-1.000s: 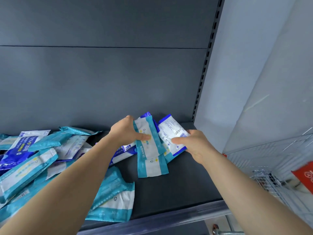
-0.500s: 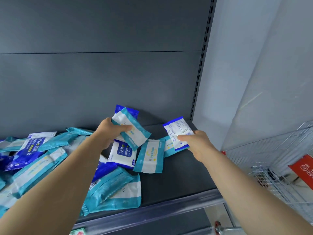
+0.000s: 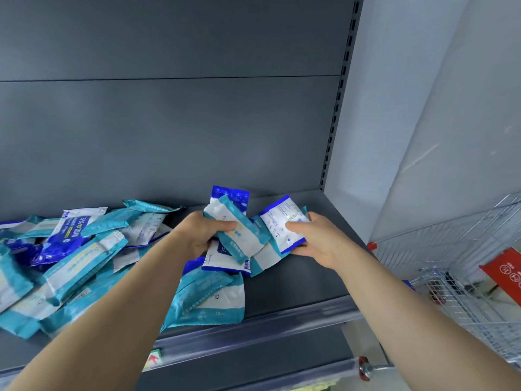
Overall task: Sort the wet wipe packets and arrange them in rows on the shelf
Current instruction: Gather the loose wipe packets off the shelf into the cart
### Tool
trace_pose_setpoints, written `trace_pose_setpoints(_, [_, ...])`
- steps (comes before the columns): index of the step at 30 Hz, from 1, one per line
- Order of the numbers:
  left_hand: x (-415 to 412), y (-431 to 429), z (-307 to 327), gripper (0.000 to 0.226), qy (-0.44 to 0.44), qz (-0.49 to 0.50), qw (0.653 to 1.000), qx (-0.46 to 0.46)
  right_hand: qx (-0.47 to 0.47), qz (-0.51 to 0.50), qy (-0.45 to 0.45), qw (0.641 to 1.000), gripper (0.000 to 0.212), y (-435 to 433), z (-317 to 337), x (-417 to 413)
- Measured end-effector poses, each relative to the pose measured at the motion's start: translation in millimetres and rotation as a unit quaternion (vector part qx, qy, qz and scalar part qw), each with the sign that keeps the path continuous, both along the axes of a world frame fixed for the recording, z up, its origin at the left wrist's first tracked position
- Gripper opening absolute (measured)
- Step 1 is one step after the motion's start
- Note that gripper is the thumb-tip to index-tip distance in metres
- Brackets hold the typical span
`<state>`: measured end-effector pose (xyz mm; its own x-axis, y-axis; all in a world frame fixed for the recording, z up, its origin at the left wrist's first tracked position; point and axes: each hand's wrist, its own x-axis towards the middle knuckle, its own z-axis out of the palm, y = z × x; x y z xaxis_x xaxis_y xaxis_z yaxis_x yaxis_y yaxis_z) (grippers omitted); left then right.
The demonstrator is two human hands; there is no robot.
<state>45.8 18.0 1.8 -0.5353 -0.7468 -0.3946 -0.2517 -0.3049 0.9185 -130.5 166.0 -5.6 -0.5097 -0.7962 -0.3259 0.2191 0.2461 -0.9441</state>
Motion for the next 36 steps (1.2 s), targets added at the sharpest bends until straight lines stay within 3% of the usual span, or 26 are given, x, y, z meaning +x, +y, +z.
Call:
trace_pose_setpoints(5, [-5,6,5,0.044,0.020,-0.018,1.000,-0.001,-0.074,0.028,-0.129,0.988,0.035,1,-1,14])
trace_pose_setpoints(7, [-7,9,4,0.052,0.050,-0.016,0.998,0.018,-0.092,0.016,-0.135,0.986,0.040,1,-2,17])
trace_pose_setpoints(11, [-18,17,8,0.049,0.137,0.004,0.989,0.047,-0.144,0.005,-0.136,0.980,0.042,10,8,9])
trace_pose_setpoints(16, [-55,40,31,0.056,0.202,0.017,0.979,0.019,-0.193,-0.017,-0.106,0.975,0.039,34,31,-23])
trace_pose_setpoints(26, [-207,148,34,0.049,0.218,0.002,0.976,0.019,-0.191,-0.076,-0.074,0.976,0.042,145,37,-165])
trace_pose_setpoints(36, [-408,254,-30,0.037,0.127,0.000,0.991,0.034,-0.093,-0.119,-0.100,0.984,0.042,251,-16,-356])
